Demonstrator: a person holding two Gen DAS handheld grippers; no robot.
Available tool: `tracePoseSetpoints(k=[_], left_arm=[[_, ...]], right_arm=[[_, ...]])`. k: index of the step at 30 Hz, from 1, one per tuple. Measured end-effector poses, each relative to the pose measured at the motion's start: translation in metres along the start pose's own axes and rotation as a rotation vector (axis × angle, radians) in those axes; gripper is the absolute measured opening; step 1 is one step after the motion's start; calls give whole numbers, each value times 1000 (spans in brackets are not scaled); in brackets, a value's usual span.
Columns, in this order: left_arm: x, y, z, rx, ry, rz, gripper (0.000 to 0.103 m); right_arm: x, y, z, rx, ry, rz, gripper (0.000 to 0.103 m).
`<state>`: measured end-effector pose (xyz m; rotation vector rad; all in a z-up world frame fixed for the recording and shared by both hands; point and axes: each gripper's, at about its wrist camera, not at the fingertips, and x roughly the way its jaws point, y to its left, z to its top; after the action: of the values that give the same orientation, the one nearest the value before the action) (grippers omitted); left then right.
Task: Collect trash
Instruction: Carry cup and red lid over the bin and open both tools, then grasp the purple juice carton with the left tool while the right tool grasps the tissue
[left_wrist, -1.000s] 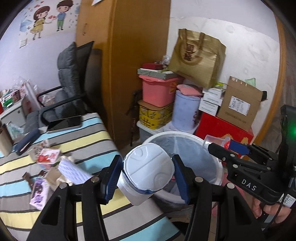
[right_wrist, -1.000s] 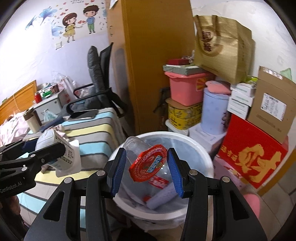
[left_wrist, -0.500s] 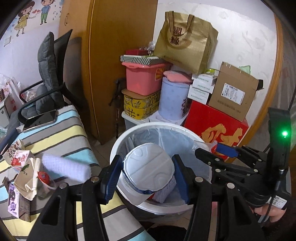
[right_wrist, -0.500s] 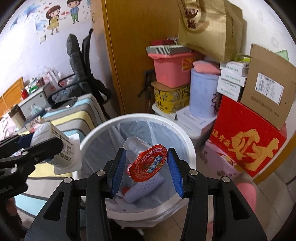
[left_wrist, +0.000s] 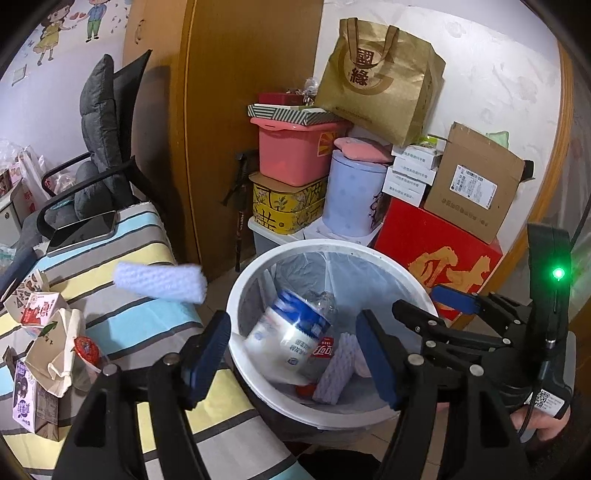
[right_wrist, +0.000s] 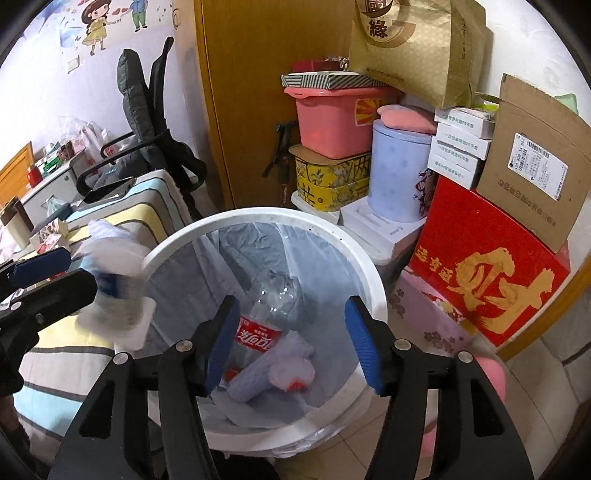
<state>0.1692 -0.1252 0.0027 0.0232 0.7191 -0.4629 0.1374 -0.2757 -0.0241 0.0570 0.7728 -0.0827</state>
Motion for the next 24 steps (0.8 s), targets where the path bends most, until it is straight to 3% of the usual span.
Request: tracePoseSetpoints(k=[15, 24], left_arm=[[-35, 21, -7, -21, -57, 53, 72], [-65, 53, -17, -82, -101, 115, 72]], right_arm=[[-14, 16, 3, -7, -47, 26, 61], [-26, 37, 4, -34, -80, 61, 61]])
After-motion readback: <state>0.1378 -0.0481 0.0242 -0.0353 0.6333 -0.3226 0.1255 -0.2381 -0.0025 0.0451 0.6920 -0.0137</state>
